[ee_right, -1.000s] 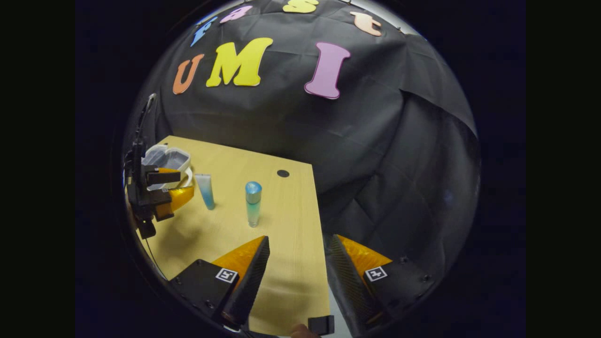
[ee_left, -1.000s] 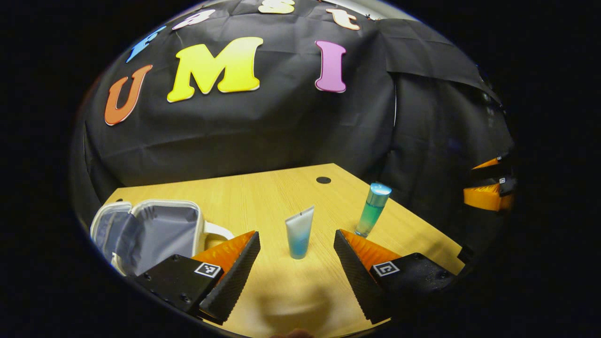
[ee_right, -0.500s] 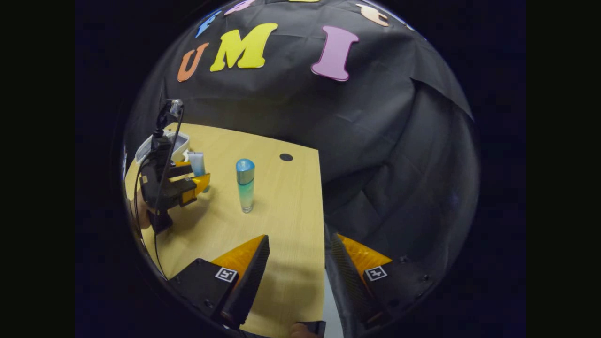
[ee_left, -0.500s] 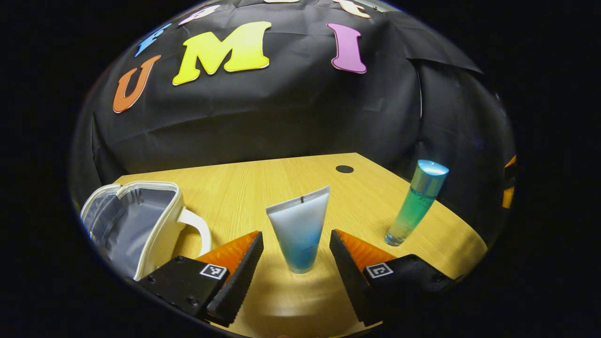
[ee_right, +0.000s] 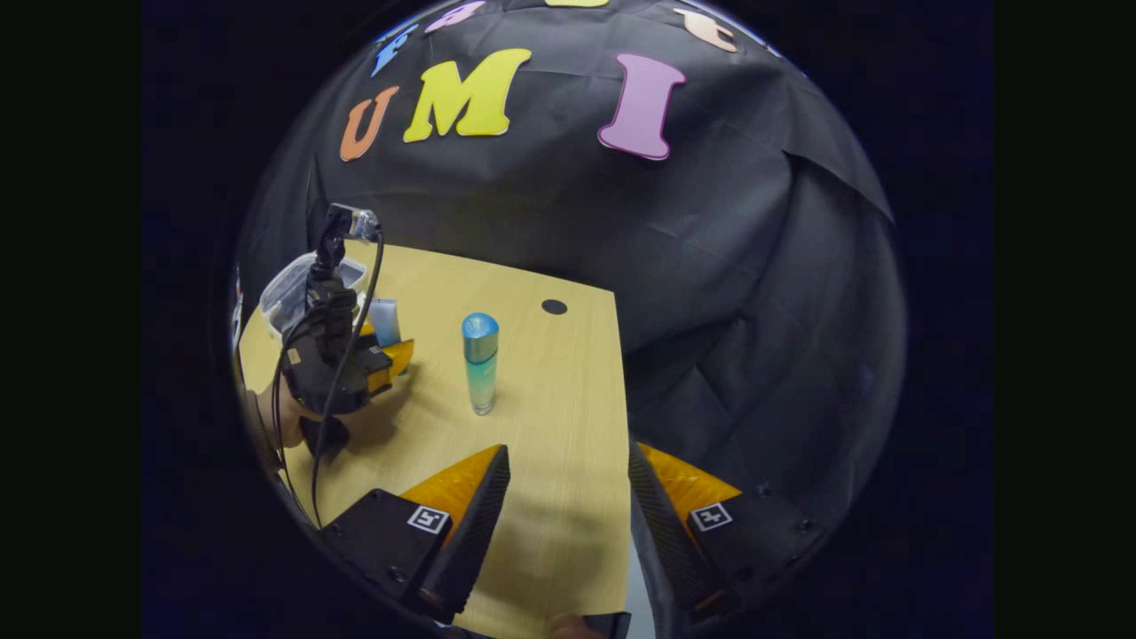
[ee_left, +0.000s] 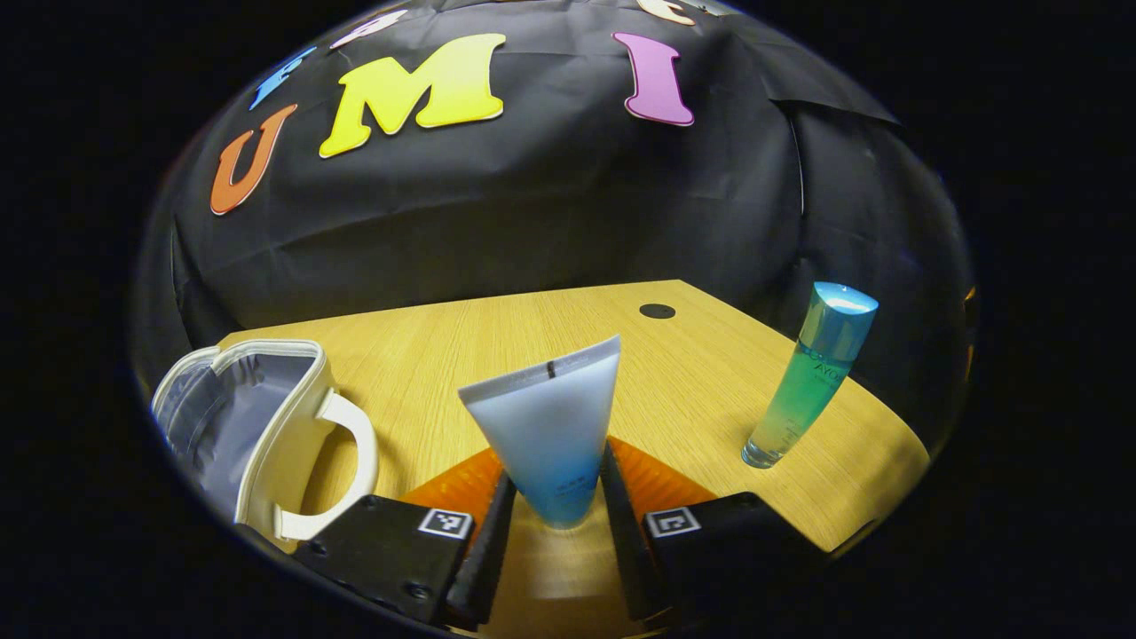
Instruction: First open the suitcase, pack the skin care products into it, and then close the suitcase.
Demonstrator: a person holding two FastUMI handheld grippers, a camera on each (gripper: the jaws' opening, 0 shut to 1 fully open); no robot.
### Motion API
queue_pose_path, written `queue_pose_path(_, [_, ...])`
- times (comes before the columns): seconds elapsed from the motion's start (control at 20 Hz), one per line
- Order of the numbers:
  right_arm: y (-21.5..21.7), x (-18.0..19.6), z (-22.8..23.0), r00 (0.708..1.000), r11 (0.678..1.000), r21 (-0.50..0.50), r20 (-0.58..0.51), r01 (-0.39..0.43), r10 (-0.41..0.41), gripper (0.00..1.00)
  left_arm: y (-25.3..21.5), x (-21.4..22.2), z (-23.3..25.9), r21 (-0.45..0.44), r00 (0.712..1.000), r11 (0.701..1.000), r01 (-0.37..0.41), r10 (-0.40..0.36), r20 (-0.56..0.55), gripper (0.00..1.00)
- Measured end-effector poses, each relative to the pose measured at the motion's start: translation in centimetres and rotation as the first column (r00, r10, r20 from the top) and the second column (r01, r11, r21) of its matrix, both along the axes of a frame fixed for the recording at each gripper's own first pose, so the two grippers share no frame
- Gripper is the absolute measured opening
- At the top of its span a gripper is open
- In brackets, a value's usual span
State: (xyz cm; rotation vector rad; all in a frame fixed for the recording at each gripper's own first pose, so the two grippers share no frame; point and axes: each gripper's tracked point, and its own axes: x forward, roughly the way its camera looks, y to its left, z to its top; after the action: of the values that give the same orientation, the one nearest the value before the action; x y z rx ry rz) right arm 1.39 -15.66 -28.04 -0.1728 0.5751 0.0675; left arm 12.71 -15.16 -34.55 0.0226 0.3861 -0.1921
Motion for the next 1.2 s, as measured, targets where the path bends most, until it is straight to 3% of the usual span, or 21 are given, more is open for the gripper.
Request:
queue_pose_path(0.05, [0.1, -0.2, 0.1, 1.0, 1.0, -0.002, 0.004, 0.004, -0.004, 0.8, 0.1, -0.6, 0.3, -0.011, 1.0, 1.0, 0.004, -0.004, -0.012, 0.5])
queue_pose_path(0.2, [1.0, -0.5, 0.6, 1.0, 1.0, 0.008, 0.01, 0.008, -0.008, 0.79, 0.3, -1.5, 0.8, -0.024, 0.999, 1.0, 0.005, -0.006, -0.051, 0.47])
queue_pose_path(0.4, [3.8, -0.1, 1.6, 1.0, 0.998, 0.061, 0.028, 0.0, -0.001, 0.8, 1.7, -3.7, 5.4, 0.012, 0.999, 1.0, 0.026, -0.026, -0.032, 0.46])
queue_pose_path(0.55, [6.4, 1.9, 1.6, 0.999, 0.994, 0.11, 0.044, 0.002, -0.007, 0.79, 3.2, -5.8, 9.7, 0.0, 0.999, 0.999, 0.048, -0.048, 0.005, 0.45])
queue_pose_path(0.6, [7.2, 2.9, 1.4, 0.999, 0.991, 0.13, 0.049, 0.007, -0.014, 0.79, 3.8, -6.6, 11.0, -0.003, 0.998, 0.999, 0.054, -0.054, 0.013, 0.49])
queue_pose_path(0.8, [10.0, 6.5, -0.4, 0.998, 0.984, 0.177, 0.053, 0.026, -0.036, 0.79, 7.2, -9.5, 17.0, 0.027, 0.997, 0.998, 0.06, -0.061, 0.057, 0.43])
queue_pose_path(1.2, [11.6, 12.8, -4.2, 0.993, 0.982, 0.172, 0.068, 0.082, -0.095, 0.79, 15.8, -13.8, 21.5, 0.047, 0.997, 0.998, -0.048, 0.045, 0.069, 0.43])
